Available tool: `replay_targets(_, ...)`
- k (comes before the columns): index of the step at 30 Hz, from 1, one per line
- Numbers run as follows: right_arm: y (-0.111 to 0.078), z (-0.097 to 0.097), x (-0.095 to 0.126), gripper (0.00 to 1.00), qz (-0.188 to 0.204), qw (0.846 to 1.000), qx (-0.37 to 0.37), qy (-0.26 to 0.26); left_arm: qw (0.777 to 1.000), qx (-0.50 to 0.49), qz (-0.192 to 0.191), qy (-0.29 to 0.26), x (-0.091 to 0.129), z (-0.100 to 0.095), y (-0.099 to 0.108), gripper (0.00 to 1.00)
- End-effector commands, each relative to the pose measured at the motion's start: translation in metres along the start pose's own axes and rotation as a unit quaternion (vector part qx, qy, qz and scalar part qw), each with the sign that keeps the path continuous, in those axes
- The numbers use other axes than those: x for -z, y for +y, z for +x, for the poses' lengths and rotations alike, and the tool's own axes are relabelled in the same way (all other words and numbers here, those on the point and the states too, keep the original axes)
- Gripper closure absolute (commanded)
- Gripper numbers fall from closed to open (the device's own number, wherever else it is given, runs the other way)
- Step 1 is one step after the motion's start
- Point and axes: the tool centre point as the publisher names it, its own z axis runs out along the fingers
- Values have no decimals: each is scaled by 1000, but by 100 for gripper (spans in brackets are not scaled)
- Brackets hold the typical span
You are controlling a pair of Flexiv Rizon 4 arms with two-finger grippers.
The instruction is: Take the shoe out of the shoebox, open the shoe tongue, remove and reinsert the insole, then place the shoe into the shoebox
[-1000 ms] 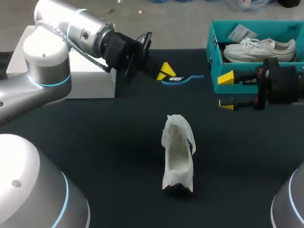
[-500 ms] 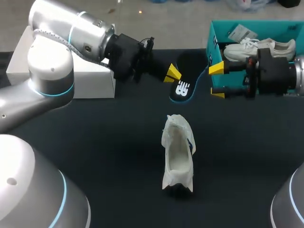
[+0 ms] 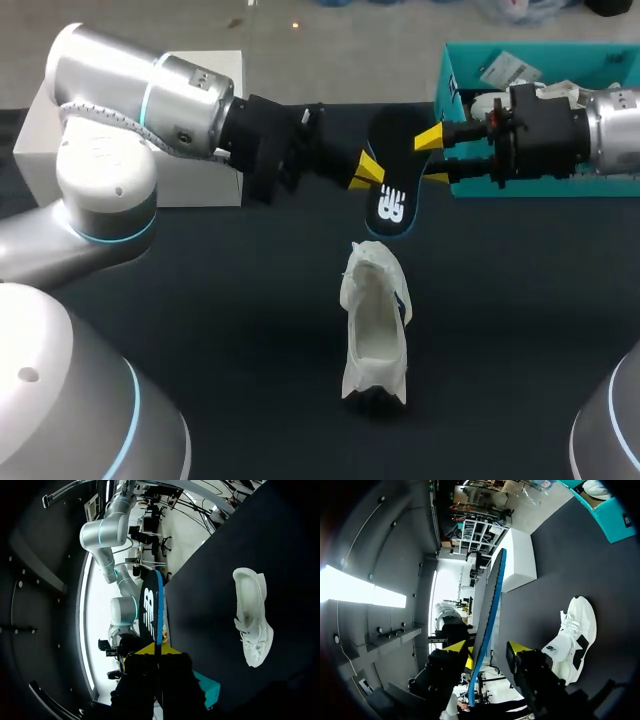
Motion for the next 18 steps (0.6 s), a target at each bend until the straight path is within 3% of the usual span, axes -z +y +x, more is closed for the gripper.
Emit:
replay_targets(1,9,-7,-11,52,-6,1000,-6,4,1000,-2,-6,1,-5,0,-3,100)
replay_targets(3,11,-8,-11,53,-9,1000,-10,4,1000,-2,-6,1,-5,0,-4,100)
replay_targets(5,12,-9,-11,63,-10,1000,-12,5,1000,-2,-6,1,-5,1,-4,100)
replay_targets(7,11,-10,-11,98,-11,1000,-13,5,1000,-2,-6,1,-5,1,-4,100)
replay_targets(13,7,-13,-12,100,-12,1000,-13,0,1000,22,-8,8,1,8,-9,100)
replay_targets(14,7,-13,-13,100,-12,1000,-12,1,1000,24,-8,15,4,10,-10,45)
replay_targets(15,6,-13,-13,100,-11,1000,-10,2,999,30,-7,18,7,10,-11,0)
replay_targets(18,5,-13,-13,100,-14,1000,-4,6,998,58,3,40,18,12,-11,0)
